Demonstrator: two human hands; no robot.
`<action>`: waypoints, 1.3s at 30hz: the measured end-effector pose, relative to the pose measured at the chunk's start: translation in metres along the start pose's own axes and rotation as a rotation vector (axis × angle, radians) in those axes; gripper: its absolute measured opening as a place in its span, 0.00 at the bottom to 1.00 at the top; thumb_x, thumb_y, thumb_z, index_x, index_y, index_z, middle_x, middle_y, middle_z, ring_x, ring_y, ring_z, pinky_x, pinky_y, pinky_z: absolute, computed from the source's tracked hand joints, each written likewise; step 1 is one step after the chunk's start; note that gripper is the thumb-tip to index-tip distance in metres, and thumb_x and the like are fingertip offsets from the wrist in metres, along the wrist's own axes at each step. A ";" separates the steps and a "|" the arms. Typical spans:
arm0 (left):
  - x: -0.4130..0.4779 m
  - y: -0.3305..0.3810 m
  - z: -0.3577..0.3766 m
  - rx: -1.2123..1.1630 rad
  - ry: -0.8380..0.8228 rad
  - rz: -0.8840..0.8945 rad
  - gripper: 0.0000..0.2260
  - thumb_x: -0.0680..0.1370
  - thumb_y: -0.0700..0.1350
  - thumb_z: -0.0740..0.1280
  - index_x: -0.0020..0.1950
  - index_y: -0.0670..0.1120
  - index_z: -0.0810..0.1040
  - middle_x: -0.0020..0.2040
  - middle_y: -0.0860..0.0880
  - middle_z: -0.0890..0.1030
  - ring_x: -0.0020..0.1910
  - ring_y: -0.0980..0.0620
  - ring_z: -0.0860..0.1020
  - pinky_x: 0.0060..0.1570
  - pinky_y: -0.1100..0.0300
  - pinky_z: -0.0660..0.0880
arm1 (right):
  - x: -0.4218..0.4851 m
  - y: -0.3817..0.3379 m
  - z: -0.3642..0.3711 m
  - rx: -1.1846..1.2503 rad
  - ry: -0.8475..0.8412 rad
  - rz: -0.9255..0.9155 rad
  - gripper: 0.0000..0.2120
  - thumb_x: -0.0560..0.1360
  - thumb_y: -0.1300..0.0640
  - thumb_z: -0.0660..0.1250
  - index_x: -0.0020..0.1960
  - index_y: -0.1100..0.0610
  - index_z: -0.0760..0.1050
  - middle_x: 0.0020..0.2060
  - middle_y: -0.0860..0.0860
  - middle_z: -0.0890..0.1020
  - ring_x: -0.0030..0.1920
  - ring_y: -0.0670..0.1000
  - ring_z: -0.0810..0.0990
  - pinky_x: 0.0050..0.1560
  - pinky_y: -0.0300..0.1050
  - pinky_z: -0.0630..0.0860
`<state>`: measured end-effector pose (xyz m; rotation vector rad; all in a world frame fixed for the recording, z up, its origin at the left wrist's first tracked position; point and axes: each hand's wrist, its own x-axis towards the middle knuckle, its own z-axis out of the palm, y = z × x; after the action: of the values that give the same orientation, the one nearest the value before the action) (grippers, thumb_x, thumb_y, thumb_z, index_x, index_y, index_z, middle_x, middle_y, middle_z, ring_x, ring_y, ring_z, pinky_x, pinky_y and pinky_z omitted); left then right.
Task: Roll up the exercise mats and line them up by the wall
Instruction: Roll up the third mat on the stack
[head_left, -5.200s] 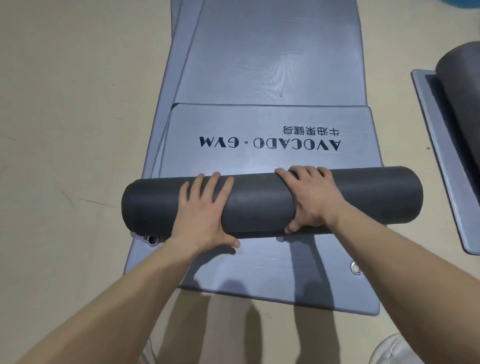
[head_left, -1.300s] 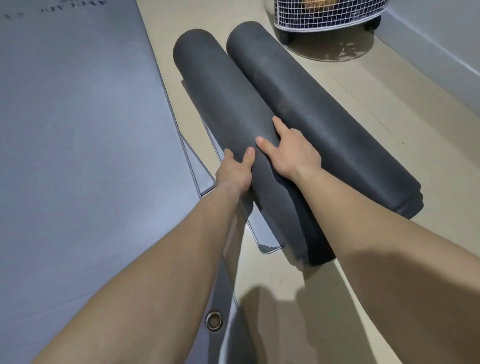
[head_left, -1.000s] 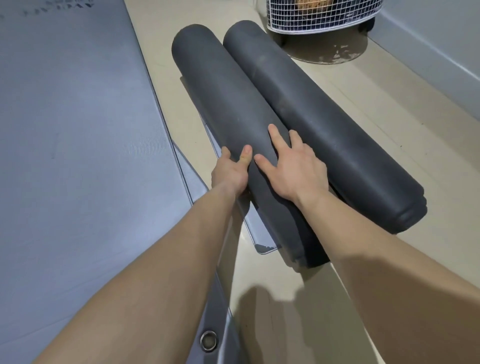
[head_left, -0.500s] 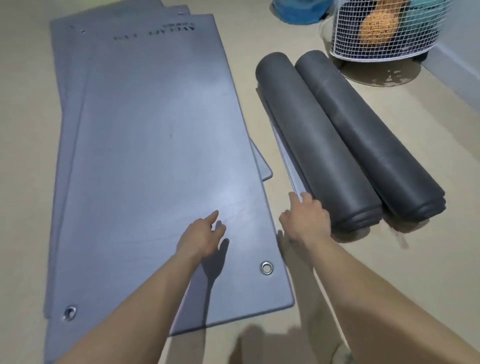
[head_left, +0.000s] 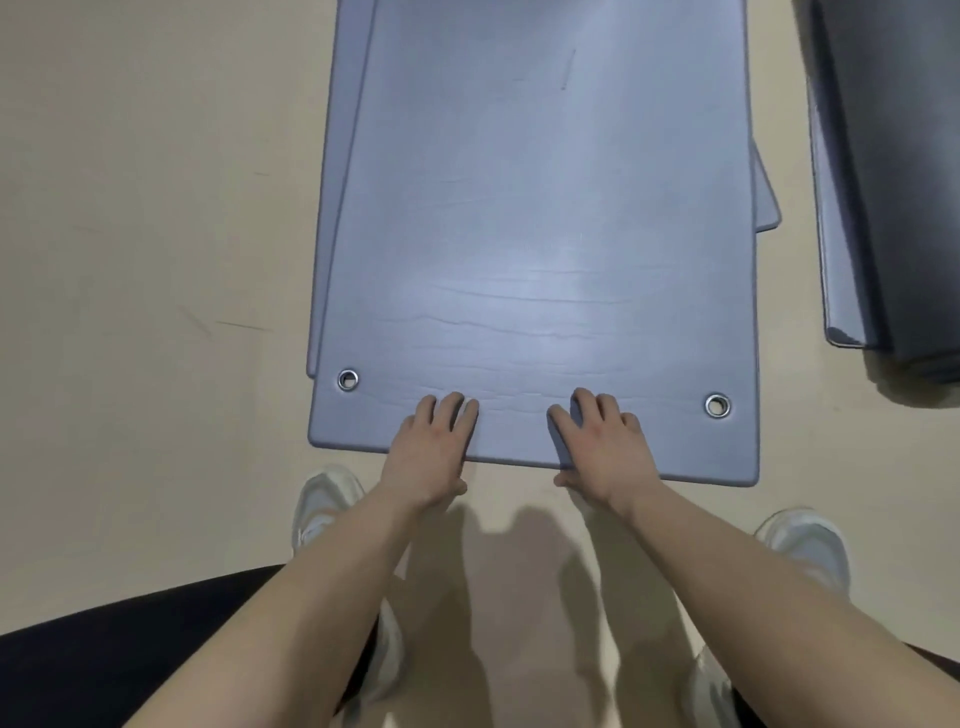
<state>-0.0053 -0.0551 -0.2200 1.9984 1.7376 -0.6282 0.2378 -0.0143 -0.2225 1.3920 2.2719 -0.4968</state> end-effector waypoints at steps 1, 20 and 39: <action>-0.001 -0.005 0.006 0.033 0.032 0.006 0.47 0.64 0.52 0.80 0.79 0.49 0.60 0.75 0.47 0.63 0.69 0.39 0.66 0.56 0.48 0.73 | 0.000 0.000 0.003 -0.028 0.022 -0.013 0.36 0.69 0.40 0.77 0.68 0.52 0.66 0.64 0.55 0.68 0.57 0.60 0.70 0.48 0.53 0.71; -0.025 -0.028 -0.072 -0.261 0.344 -0.138 0.14 0.86 0.55 0.57 0.59 0.50 0.79 0.55 0.48 0.84 0.54 0.43 0.79 0.44 0.52 0.70 | -0.027 0.008 -0.090 -0.106 0.300 -0.014 0.07 0.82 0.55 0.64 0.59 0.53 0.71 0.44 0.50 0.82 0.42 0.58 0.81 0.29 0.45 0.52; 0.055 -0.040 -0.053 0.038 0.468 0.002 0.47 0.68 0.71 0.70 0.78 0.45 0.66 0.70 0.44 0.71 0.67 0.40 0.68 0.73 0.44 0.63 | 0.026 0.043 -0.042 -0.226 0.388 -0.009 0.44 0.74 0.33 0.65 0.79 0.60 0.62 0.69 0.59 0.69 0.66 0.63 0.68 0.75 0.65 0.58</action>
<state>-0.0346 0.0252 -0.2099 2.3075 1.9884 -0.1964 0.2584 0.0449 -0.2039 1.4605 2.5378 0.0368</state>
